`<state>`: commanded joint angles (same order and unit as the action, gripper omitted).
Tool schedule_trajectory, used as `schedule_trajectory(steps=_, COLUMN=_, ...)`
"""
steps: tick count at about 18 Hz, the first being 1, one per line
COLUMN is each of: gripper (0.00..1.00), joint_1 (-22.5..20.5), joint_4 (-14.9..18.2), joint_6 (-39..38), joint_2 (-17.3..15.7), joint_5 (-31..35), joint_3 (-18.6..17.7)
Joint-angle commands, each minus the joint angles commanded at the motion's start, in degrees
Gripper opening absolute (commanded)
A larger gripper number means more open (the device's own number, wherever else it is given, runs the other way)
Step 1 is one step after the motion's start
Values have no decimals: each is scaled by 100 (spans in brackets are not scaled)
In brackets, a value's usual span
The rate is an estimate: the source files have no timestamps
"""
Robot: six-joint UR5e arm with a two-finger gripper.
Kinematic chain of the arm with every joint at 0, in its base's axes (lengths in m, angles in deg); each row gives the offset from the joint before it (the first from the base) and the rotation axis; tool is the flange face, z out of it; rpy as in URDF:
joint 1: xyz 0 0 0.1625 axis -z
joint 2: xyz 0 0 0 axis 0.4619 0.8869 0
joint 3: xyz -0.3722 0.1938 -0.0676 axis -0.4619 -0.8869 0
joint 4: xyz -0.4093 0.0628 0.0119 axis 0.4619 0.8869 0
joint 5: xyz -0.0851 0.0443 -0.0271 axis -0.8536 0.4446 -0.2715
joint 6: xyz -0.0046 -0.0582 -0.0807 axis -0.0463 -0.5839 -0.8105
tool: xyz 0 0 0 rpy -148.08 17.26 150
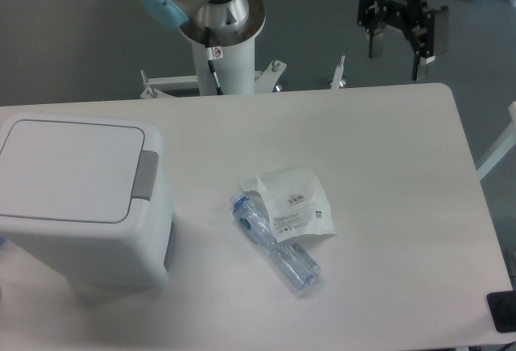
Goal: Open the trash can
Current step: 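Move the open gripper from its raised pose toward the white trash can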
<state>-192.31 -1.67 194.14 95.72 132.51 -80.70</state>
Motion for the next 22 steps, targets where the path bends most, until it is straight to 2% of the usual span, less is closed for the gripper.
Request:
schedule_trajectory(steps=9, gripper=100, joint_1=53, joint_4=-26, joint_6=-114, joint_2=-61, joint_5=-61, joint_3=-61)
schedule_trajectory(steps=14, gripper=100, joint_1=307, joint_4=-35, joint_6=-1053, joint_2=-123, joint_5=-27, joint_3=-88)
schedule_trajectory(steps=16, gripper=100, joint_1=422, joint_4=-35, joint_6=-1859, joint_2=-202, joint_5=-26, joint_3=-79)
schedule_trajectory(steps=18, gripper=100, joint_1=728, joint_4=-61, joint_6=-2485, joint_2=-158, joint_5=-26, joint_3=-36)
schedule_trajectory(steps=22, gripper=100, joint_1=1194, joint_4=-333, joint_6=-3390, joint_2=-71, joint_5=-26, joint_3=-35)
